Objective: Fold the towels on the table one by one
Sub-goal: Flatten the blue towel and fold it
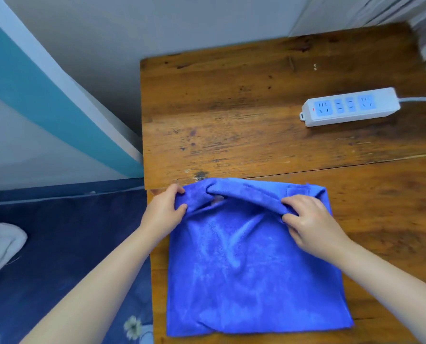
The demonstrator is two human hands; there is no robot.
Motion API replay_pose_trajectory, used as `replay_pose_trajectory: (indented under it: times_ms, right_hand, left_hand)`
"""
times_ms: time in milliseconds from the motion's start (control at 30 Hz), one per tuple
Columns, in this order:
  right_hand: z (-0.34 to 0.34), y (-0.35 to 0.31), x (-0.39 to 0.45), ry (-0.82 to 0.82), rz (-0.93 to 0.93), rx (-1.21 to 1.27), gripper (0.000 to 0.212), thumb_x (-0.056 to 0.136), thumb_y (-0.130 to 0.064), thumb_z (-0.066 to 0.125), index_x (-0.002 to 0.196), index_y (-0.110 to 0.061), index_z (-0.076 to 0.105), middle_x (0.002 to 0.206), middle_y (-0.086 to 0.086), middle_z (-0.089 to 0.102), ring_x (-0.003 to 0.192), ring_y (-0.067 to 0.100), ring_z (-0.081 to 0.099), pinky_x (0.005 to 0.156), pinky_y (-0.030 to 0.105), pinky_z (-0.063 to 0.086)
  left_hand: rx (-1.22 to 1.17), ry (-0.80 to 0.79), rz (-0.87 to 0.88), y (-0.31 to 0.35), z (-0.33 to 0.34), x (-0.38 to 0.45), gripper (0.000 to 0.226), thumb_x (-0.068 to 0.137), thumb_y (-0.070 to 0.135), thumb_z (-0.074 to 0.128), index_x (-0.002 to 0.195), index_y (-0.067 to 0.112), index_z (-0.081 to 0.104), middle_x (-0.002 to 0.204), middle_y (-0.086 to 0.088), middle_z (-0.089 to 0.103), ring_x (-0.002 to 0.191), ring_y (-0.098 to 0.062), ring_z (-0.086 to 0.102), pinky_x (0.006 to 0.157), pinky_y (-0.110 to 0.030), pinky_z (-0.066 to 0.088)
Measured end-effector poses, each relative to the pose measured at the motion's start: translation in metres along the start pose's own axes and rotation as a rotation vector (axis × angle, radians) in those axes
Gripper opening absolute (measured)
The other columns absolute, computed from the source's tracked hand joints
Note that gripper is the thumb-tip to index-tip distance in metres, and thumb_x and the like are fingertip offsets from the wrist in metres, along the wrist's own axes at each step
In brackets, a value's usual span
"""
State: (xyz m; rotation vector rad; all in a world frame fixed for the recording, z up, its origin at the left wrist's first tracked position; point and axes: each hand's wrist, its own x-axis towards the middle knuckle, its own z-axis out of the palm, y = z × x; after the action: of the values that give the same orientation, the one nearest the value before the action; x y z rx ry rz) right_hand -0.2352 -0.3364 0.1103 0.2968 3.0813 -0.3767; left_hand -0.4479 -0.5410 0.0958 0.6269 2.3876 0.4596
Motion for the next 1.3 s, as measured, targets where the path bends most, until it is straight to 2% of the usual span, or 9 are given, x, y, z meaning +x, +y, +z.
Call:
replay_pose_trajectory:
  times_ms: [167,333,433,500,600,700,800,1000,1300]
  right_hand:
    - [-0.001,-0.001,-0.008,-0.008,0.113,0.029,0.025,0.04,0.005,0.084,0.056,-0.006,0.068,0.098,0.026,0.067,0.088,0.042,0.066,0.066,0.047,0.051]
    - [-0.013,0.009,-0.005,0.018,0.108,0.1,0.03,0.037,0.001,0.088,0.055,-0.017,0.071,0.09,0.018,0.07,0.076,0.035,0.068,0.06,0.047,0.049]
    - [-0.021,0.018,-0.006,-0.038,0.046,0.112,0.03,0.038,-0.002,0.09,0.055,-0.018,0.071,0.085,0.015,0.071,0.073,0.036,0.067,0.054,0.046,0.048]
    - [-0.026,0.024,-0.006,-0.082,0.019,0.14,0.028,0.042,-0.002,0.089,0.057,-0.018,0.072,0.087,0.016,0.07,0.075,0.038,0.067,0.054,0.047,0.048]
    - [-0.031,0.027,-0.006,-0.145,0.013,0.225,0.024,0.049,0.002,0.085,0.06,-0.015,0.074,0.098,0.024,0.067,0.085,0.045,0.064,0.063,0.053,0.048]
    - [-0.032,0.027,-0.006,-0.166,0.031,0.327,0.018,0.058,0.009,0.078,0.063,-0.007,0.073,0.108,0.028,0.061,0.094,0.043,0.062,0.077,0.053,0.049]
    - [-0.032,0.024,-0.008,-0.131,0.069,0.384,0.014,0.062,0.013,0.073,0.064,-0.001,0.072,0.113,0.029,0.057,0.099,0.042,0.06,0.083,0.049,0.05]
    - [-0.027,0.028,-0.009,-0.004,0.187,0.507,0.018,0.061,0.022,0.065,0.063,0.004,0.07,0.114,0.028,0.055,0.102,0.032,0.054,0.09,0.007,0.035]
    - [-0.032,0.029,0.004,0.131,0.112,0.247,0.021,0.051,0.026,0.066,0.062,0.008,0.067,0.103,0.038,0.058,0.091,0.048,0.061,0.084,0.046,0.044]
  left_hand:
    - [0.06,0.08,0.015,0.002,0.001,-0.002,0.051,0.082,0.013,0.061,0.129,0.015,0.043,0.125,-0.007,0.05,0.116,-0.026,0.048,0.084,-0.032,0.041]
    - [-0.078,0.075,0.156,0.009,-0.008,0.002,0.017,0.078,0.003,0.065,0.092,0.01,0.06,0.114,-0.008,0.05,0.114,-0.021,0.047,0.079,-0.008,0.024]
    - [0.053,-0.035,0.246,0.004,-0.012,-0.001,0.012,0.075,0.018,0.073,0.082,0.014,0.064,0.122,-0.005,0.05,0.118,-0.019,0.044,0.09,-0.019,0.029]
    - [0.258,-0.103,0.304,0.001,-0.012,-0.005,0.026,0.072,0.031,0.075,0.087,0.012,0.067,0.132,-0.005,0.045,0.122,-0.022,0.039,0.098,-0.029,0.032]
    - [0.46,-0.114,0.325,0.001,-0.012,-0.014,0.034,0.069,0.035,0.077,0.092,0.012,0.067,0.14,-0.009,0.039,0.126,-0.027,0.037,0.096,-0.037,0.036]
    - [0.532,-0.049,0.424,0.006,-0.012,-0.024,0.025,0.053,0.01,0.086,0.07,0.003,0.068,0.119,-0.027,0.057,0.105,-0.044,0.056,0.072,-0.047,0.049]
    - [0.589,0.018,0.531,0.008,-0.012,-0.028,0.026,0.038,-0.005,0.086,0.051,0.001,0.064,0.094,-0.03,0.066,0.078,-0.046,0.065,0.051,-0.041,0.05]
    - [0.395,0.015,0.537,0.002,-0.02,-0.03,0.02,0.052,-0.009,0.079,0.056,0.001,0.062,0.095,-0.028,0.064,0.083,-0.047,0.062,0.064,-0.046,0.05]
    - [0.239,0.206,0.535,0.014,-0.034,-0.022,0.014,0.07,-0.009,0.071,0.066,-0.003,0.059,0.07,-0.018,0.057,0.065,-0.034,0.057,0.058,-0.034,0.044]
